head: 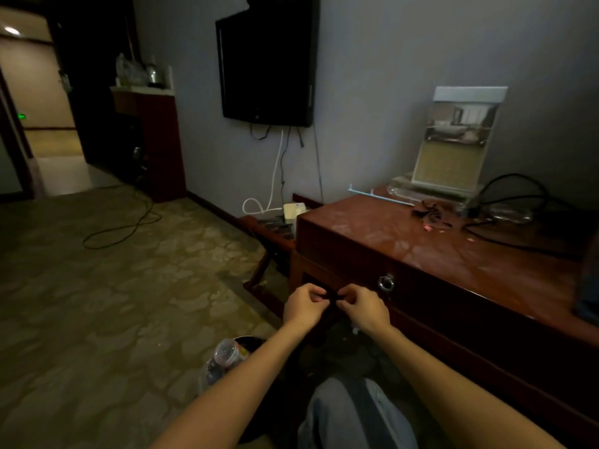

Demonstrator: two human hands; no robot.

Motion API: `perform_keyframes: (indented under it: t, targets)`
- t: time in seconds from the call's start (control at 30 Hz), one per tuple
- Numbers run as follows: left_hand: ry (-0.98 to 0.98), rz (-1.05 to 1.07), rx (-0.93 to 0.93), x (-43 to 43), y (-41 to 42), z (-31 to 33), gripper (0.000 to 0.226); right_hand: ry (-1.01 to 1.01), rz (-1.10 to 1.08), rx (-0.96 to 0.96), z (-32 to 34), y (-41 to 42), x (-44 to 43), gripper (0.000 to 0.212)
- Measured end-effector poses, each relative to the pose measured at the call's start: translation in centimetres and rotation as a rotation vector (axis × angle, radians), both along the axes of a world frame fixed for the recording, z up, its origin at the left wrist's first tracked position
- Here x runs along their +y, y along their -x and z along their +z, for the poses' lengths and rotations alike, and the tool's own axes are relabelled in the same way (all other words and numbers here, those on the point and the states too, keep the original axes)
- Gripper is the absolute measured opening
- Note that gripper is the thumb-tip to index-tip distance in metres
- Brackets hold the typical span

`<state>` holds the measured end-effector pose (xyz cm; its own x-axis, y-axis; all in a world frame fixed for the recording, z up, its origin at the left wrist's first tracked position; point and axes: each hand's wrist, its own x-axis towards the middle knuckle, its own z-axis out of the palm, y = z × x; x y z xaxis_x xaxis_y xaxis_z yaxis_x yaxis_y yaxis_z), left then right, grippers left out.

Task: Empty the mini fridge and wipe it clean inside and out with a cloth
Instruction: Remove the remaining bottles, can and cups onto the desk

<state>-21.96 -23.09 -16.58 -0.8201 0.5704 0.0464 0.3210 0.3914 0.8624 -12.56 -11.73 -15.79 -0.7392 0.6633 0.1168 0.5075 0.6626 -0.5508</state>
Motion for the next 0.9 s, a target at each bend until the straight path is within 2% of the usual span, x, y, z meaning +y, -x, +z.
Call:
perform_keyframes:
  t: [0.2,0.37,0.5,0.9]
  targets:
    - [-0.059,-0.127,0.021,3.1,-4.2,4.5,0.019,-0.030,-0.066,0.092,4.4,-4.8,1.5,0.023]
    - [-0.178,-0.270,0.033,6.9,-8.0,8.4,0.011,-0.136,-0.119,0.141,8.0,-9.5,3.3,0.022]
    - [-0.247,-0.338,0.062,10.1,-10.7,11.0,0.012,-0.155,-0.240,0.220,10.0,-13.8,5.3,0.021]
    - [-0.349,-0.706,0.036,17.7,-24.0,12.2,0.022,-0.175,-0.536,0.413,11.7,-28.4,8.6,0.017]
